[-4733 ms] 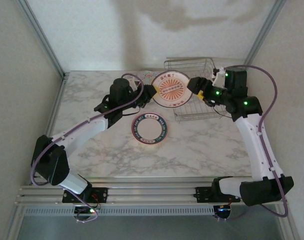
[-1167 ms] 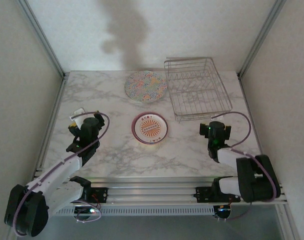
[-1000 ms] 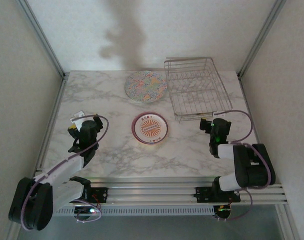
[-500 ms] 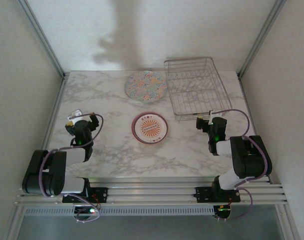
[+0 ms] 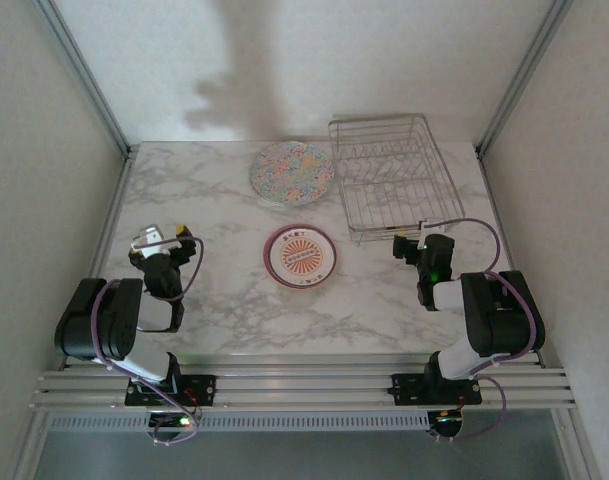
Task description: Unload the plates from the dish rack
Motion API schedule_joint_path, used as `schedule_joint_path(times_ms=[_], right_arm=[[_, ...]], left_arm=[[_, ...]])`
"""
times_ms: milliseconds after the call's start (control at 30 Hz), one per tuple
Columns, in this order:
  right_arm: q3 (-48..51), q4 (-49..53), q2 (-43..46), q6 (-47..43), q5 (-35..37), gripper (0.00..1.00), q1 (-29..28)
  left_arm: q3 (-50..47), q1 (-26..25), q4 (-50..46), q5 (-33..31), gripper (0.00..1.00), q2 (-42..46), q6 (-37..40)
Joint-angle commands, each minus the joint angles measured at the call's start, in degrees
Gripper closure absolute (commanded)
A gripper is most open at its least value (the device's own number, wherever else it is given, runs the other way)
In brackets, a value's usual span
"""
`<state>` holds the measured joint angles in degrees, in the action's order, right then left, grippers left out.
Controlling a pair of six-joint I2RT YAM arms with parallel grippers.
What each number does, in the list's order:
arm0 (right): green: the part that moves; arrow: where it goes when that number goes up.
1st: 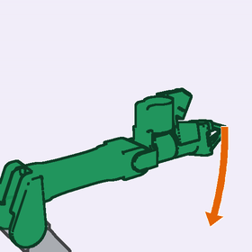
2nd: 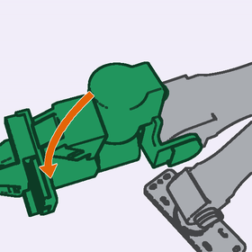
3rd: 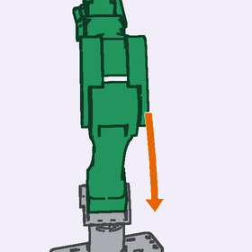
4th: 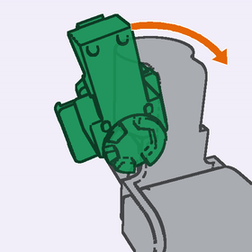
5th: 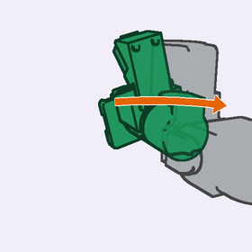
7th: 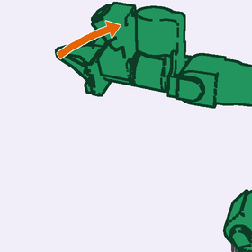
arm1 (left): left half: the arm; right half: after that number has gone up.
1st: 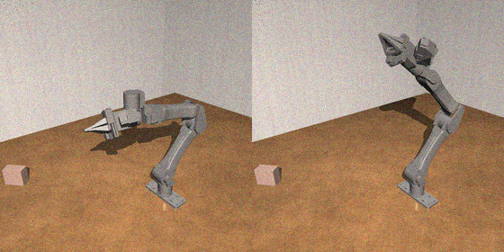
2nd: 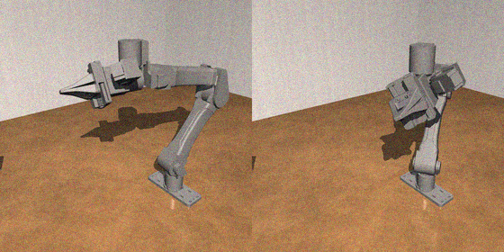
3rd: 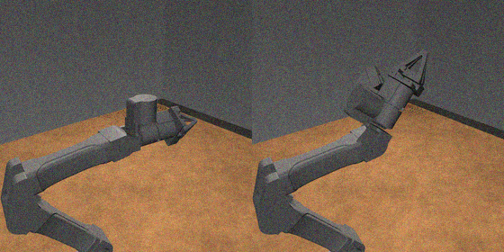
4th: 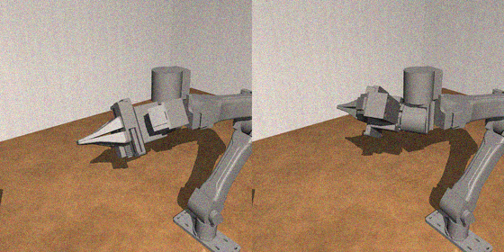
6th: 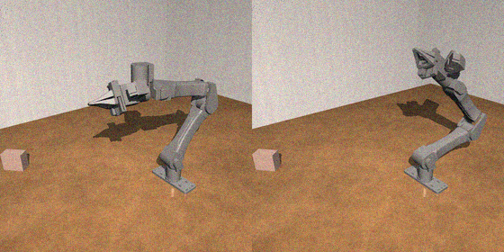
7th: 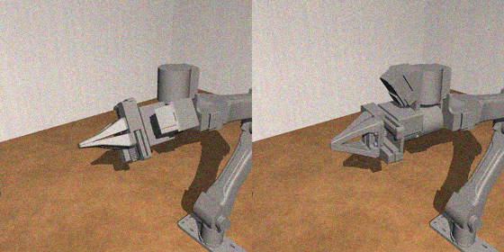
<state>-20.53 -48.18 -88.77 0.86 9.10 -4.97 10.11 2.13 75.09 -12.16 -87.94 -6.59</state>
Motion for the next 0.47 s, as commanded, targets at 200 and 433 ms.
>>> schedule_joint_path(times_ms=[200, 433], right_arm=[[-1.53, -1.56, 0.18, 0.72, -0.01, 0.01, 0.14], [-1.52, -1.5, 0.17, 0.77, 0.02, 0.01, 0.14]], left_arm=[[1.53, -1.16, 1.92, 0.85, 0.01, -0.37, 2.48], [1.58, -0.64, 1.72, 2.15, 0.0, -0.3, 2.28]])
